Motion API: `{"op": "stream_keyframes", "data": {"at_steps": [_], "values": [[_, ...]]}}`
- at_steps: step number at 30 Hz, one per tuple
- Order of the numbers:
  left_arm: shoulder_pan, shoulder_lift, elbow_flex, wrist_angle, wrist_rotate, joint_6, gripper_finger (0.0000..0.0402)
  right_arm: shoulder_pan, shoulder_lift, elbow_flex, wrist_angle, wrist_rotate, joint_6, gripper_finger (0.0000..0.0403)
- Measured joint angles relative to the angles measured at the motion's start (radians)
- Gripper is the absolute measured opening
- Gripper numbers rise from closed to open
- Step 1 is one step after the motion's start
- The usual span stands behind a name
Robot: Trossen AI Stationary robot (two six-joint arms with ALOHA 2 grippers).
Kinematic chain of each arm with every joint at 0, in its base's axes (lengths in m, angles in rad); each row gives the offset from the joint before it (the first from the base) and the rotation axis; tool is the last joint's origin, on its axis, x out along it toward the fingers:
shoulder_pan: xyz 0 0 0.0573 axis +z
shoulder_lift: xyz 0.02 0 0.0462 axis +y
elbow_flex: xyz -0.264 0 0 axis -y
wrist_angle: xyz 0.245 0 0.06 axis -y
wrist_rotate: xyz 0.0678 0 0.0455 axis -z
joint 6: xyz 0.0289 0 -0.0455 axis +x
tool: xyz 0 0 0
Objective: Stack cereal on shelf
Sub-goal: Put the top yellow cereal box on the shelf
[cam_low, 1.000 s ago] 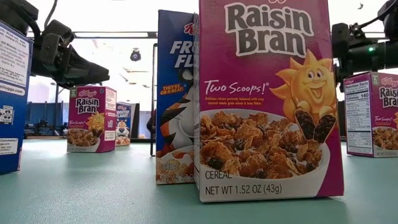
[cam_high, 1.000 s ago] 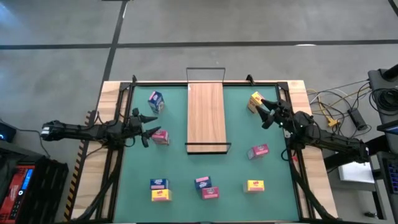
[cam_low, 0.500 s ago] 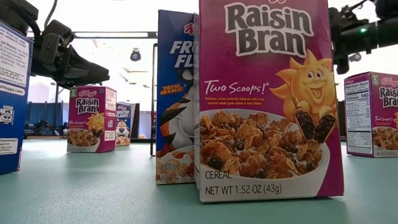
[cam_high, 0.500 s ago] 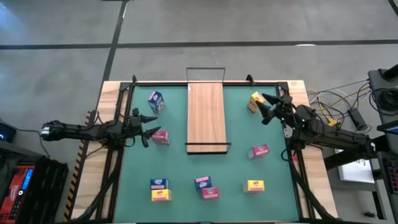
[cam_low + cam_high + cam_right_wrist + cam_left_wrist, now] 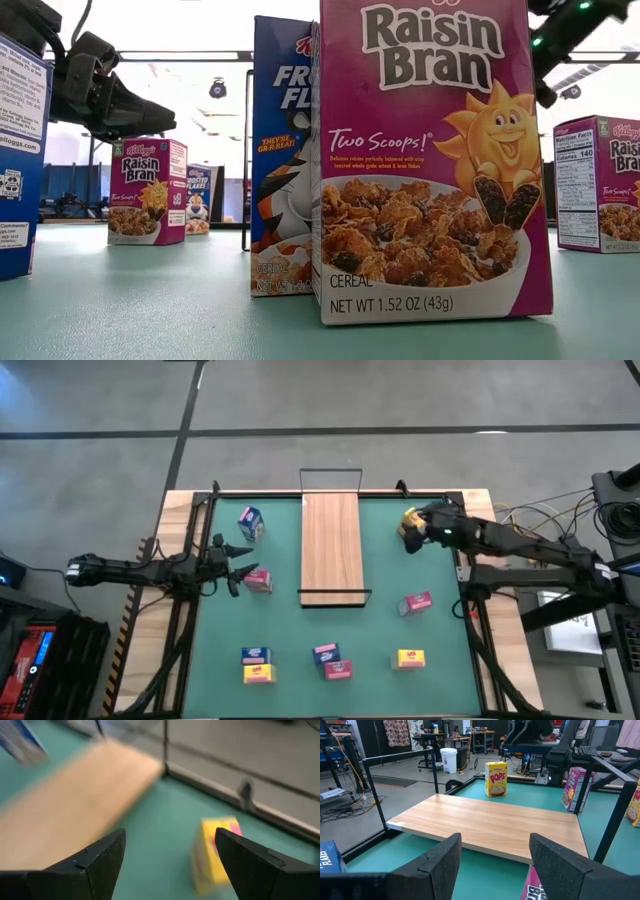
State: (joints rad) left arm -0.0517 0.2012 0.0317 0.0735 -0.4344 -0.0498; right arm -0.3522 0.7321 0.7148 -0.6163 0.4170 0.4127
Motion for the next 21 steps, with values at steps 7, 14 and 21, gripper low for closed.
{"op": "stream_keyframes", "data": {"at_steps": [7,14,21], "values": [[0.000,0.000,0.000,0.000,0.000,0.000,0.0218,-0.049,0.116,0.154,-0.233,0.002,0.065,0.0297],[0.000,0.000,0.000,0.000,0.000,0.000,0.0218,-0.102,0.247,0.241,-0.305,0.000,0.034,0.0297],[0.000,0.000,0.000,0.000,0.000,0.000,0.0218,-0.194,0.385,0.302,-0.388,-0.038,0.040,0.0297]]}}
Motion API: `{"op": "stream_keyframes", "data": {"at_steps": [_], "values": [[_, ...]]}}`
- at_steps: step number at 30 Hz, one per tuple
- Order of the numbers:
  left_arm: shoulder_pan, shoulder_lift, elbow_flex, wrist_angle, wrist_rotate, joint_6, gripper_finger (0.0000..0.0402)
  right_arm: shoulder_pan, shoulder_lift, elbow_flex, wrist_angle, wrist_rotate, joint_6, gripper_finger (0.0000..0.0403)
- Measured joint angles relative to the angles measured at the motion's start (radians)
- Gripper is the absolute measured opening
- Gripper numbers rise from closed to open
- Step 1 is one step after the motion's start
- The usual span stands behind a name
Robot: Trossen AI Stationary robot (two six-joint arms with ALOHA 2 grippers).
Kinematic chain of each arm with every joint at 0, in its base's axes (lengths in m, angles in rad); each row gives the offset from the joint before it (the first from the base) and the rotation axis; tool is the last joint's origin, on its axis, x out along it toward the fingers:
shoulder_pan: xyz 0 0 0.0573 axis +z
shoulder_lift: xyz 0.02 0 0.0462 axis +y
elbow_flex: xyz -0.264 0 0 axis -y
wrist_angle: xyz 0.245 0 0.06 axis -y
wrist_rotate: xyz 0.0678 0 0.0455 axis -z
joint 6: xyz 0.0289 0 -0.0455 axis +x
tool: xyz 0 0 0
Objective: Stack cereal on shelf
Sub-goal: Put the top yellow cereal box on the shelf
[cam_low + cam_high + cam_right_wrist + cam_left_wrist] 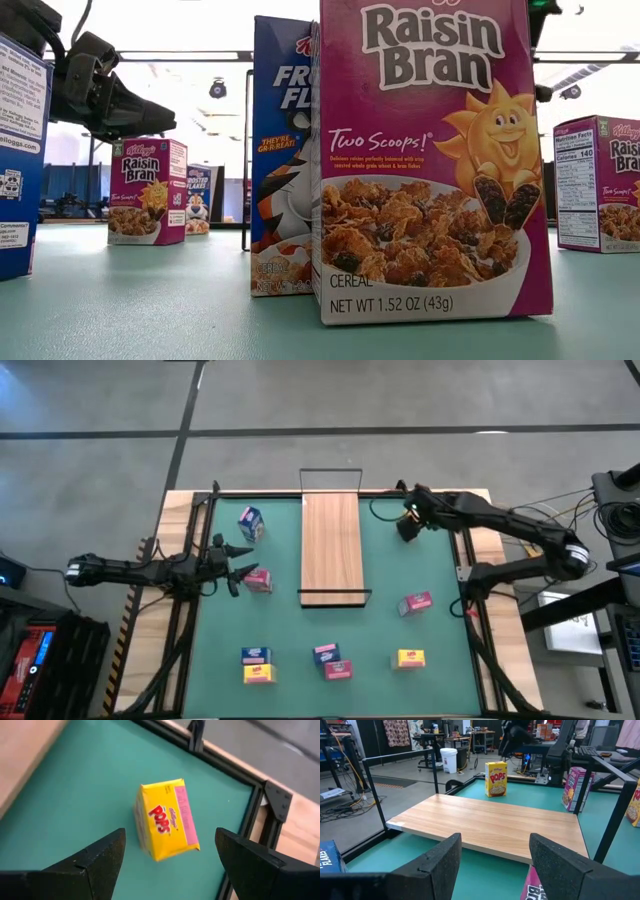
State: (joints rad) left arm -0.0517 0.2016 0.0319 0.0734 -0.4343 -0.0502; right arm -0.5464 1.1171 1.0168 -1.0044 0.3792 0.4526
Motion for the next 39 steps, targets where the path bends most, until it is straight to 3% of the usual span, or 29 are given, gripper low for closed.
{"op": "stream_keyframes", "data": {"at_steps": [7,12,17,25,30,39], "values": [[0.000,0.000,0.000,0.000,0.000,0.000,0.0218,-0.111,0.115,0.035,0.000,-0.106,-0.078,0.0303],[0.000,0.000,0.000,0.000,0.000,0.000,0.0218,-0.170,0.185,0.051,-0.002,-0.165,-0.125,0.0336],[0.000,0.000,0.000,0.000,0.000,0.000,0.0218,-0.204,0.239,0.061,0.008,-0.221,-0.168,0.0367],[0.000,0.000,0.000,0.000,0.000,0.000,0.0218,-0.220,0.317,0.061,0.020,-0.249,-0.192,0.0368],[0.000,0.000,0.000,0.000,0.000,0.000,0.0218,-0.220,0.335,0.061,0.022,-0.259,-0.218,0.0342],[0.000,0.000,0.000,0.000,0.000,0.000,0.0218,-0.220,0.328,0.064,0.030,-0.306,-0.243,0.0245]]}}
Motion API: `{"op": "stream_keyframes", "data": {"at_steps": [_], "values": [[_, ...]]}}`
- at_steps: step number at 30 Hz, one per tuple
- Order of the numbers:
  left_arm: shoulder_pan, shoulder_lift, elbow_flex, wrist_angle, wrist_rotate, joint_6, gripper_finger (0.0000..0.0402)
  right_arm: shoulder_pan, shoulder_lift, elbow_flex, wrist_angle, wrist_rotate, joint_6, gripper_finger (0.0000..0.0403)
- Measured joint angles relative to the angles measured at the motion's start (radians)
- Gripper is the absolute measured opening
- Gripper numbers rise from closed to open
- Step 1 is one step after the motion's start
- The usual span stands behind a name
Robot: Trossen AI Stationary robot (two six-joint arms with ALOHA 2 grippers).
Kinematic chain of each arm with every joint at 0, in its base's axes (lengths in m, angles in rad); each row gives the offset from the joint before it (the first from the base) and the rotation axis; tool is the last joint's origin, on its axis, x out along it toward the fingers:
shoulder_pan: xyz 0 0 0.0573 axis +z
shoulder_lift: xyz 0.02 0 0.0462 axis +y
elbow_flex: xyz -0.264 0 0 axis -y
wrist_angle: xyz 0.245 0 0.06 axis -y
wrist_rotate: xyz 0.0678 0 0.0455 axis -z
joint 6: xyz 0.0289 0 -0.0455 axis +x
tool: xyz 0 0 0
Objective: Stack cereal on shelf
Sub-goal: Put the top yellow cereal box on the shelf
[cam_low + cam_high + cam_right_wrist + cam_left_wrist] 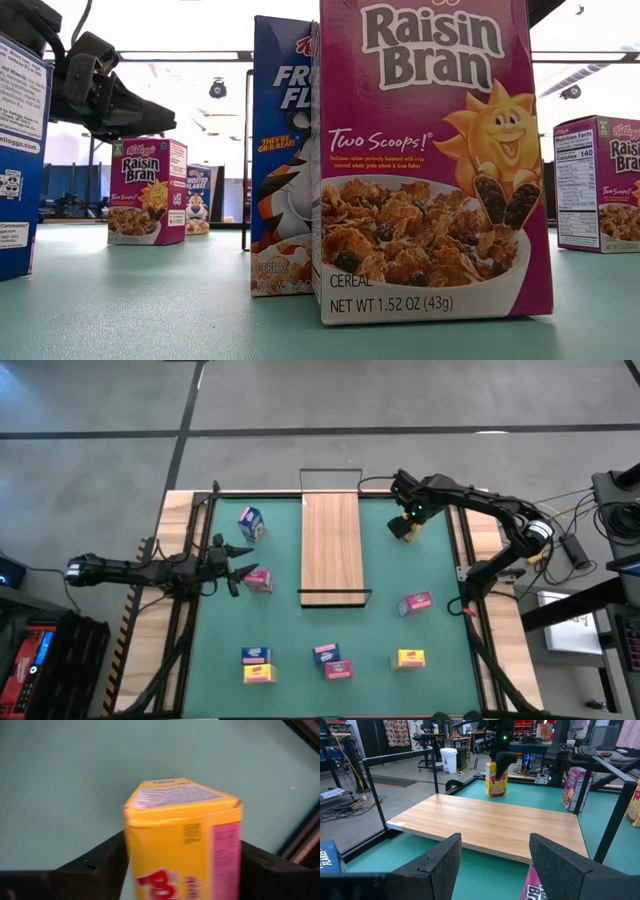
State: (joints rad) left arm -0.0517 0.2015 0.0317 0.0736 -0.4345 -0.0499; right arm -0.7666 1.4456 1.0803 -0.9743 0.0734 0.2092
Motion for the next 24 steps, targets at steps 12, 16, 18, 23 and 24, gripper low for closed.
{"op": "stream_keyframes", "data": {"at_steps": [12,16,18,23,24], "values": [[0.000,0.000,0.000,0.000,0.000,0.000,0.0218,0.000,0.000,0.001,0.011,-0.030,0.071,0.0162],[0.000,0.000,0.000,0.000,0.000,0.000,0.0218,0.001,0.000,0.001,0.016,-0.063,0.187,0.0154],[0.000,0.000,0.000,0.000,0.000,0.000,0.0218,0.003,0.000,0.008,0.012,-0.096,0.216,0.0154],[0.000,0.000,0.000,0.000,0.000,0.000,0.0218,0.031,0.000,0.081,-0.008,-0.145,0.330,0.0169],[0.000,0.000,0.000,0.000,0.000,0.000,0.0218,0.038,0.000,0.105,-0.023,-0.145,0.357,0.0171]]}}
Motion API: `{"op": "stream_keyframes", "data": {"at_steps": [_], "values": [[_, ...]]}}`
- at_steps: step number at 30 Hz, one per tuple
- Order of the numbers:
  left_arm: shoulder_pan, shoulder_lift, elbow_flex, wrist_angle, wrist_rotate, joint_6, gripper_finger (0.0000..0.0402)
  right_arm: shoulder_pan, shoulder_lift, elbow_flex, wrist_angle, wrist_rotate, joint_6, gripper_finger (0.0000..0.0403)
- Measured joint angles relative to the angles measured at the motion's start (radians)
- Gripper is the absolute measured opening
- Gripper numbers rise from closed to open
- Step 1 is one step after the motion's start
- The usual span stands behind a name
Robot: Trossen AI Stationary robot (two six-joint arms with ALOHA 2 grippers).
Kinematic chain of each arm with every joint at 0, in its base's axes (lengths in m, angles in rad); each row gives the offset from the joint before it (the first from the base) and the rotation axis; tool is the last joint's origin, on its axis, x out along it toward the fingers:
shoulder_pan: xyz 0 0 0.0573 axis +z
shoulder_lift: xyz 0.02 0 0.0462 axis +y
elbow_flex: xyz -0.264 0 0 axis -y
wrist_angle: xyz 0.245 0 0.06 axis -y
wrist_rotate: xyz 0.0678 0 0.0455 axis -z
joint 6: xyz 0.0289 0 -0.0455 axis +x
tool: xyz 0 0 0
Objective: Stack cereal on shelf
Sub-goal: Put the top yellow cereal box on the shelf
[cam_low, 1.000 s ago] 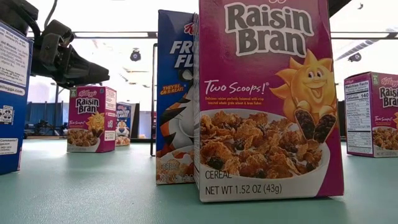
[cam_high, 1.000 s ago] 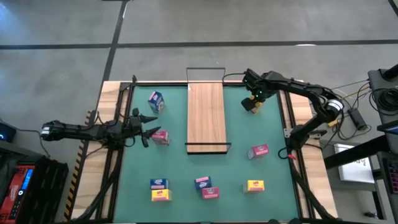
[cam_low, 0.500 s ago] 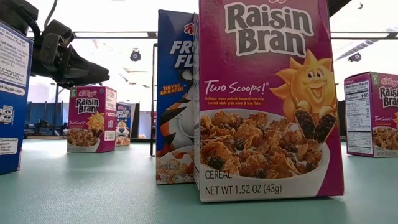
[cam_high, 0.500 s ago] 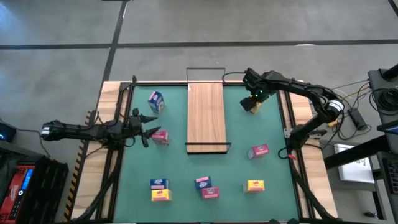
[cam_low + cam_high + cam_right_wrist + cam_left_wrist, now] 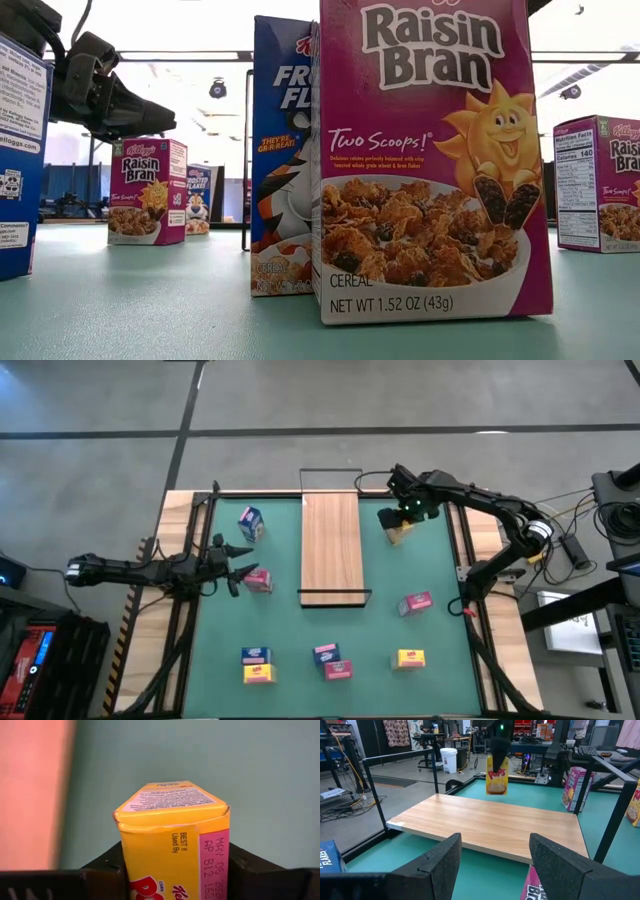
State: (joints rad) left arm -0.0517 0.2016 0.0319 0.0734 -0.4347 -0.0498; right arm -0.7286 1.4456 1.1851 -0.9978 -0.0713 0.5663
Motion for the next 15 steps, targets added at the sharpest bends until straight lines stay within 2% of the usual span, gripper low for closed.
{"op": "stream_keyframes", "data": {"at_steps": [7,15], "values": [[0.000,0.000,0.000,0.000,0.000,0.000,0.0218,0.083,0.008,0.138,-0.049,0.074,0.263,0.0173],[0.000,0.000,0.000,0.000,0.000,0.000,0.0218,0.172,0.069,0.239,-0.055,0.133,0.417,0.0173]]}}
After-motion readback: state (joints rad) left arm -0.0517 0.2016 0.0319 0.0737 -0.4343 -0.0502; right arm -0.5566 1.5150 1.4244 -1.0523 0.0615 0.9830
